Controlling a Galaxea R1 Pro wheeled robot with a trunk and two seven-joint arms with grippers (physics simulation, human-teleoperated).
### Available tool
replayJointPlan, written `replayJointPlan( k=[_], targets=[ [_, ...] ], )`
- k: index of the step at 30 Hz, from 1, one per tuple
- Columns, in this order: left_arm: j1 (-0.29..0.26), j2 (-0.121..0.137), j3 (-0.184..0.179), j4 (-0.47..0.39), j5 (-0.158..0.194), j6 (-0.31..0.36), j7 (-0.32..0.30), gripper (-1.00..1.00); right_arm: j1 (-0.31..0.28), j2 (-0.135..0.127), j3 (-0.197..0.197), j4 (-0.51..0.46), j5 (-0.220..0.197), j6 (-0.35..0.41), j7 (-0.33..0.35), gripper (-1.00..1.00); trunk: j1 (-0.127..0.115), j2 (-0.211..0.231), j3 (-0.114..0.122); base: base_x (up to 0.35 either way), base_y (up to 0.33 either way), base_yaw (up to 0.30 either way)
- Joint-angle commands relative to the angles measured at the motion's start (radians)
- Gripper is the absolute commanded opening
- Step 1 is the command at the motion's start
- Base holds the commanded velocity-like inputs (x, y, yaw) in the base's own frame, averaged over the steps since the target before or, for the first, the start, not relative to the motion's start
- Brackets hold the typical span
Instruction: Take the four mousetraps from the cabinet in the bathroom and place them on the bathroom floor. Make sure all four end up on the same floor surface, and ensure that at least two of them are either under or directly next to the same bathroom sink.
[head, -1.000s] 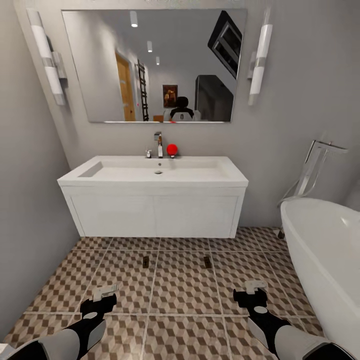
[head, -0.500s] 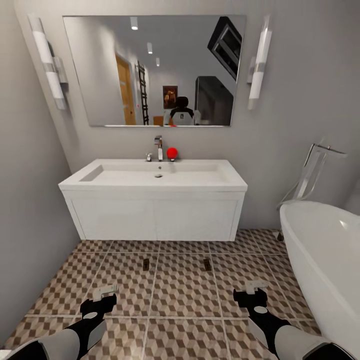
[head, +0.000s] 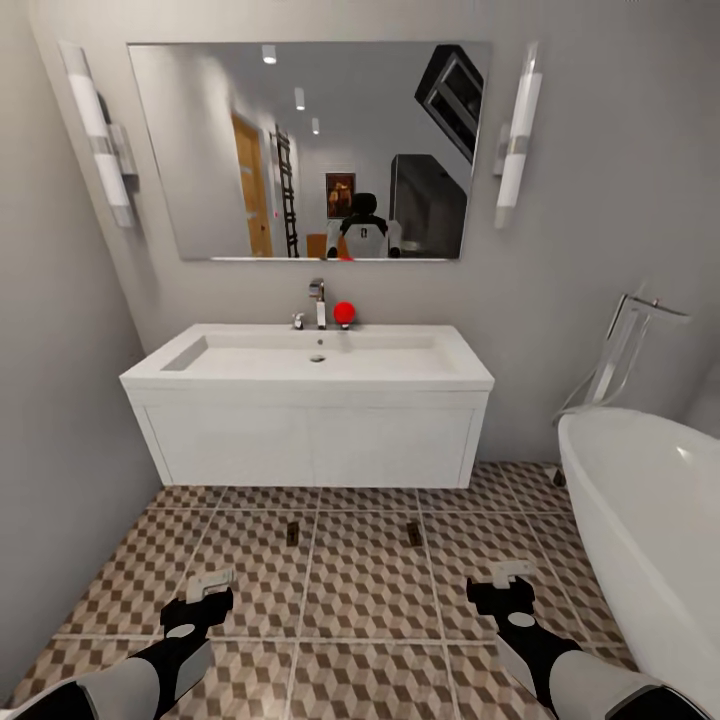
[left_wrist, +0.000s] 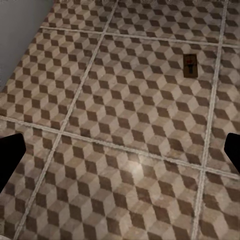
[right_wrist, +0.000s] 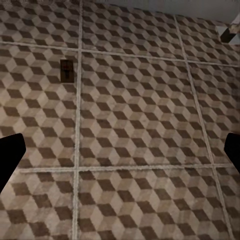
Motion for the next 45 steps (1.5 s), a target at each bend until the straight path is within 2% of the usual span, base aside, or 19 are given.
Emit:
replayJointPlan(
  k=[1,15,31,45],
  targets=[
    [0.000,0.000,-0.008,0.000,0.005,-0.001,0.004,1.00,0.000,0.000,0.009,0.000,-0.009,-0.002,-0.002,1.00,-0.004,0.007,0.002,0.000,0.000,0.000],
    [0.000,0.000,-0.008,-0.002,0.005,0.000,0.007,1.00,0.000,0.000,0.009,0.000,-0.009,-0.002,-0.002,1.00,-0.058,0.105,0.046,0.000,-0.009,0.000],
    [0.000,-0.002,-0.008,-0.002,0.005,0.004,0.011,1.00,0.000,0.000,0.009,0.000,-0.009,-0.002,-0.002,1.00,-0.119,0.217,0.096,0.000,-0.236,0.000],
    [0.000,-0.001,-0.008,-0.002,0.005,0.004,0.010,1.00,0.000,0.000,0.009,0.000,-0.009,-0.002,-0.002,1.00,-0.173,0.315,0.140,0.000,-0.036,0.000]
  ],
)
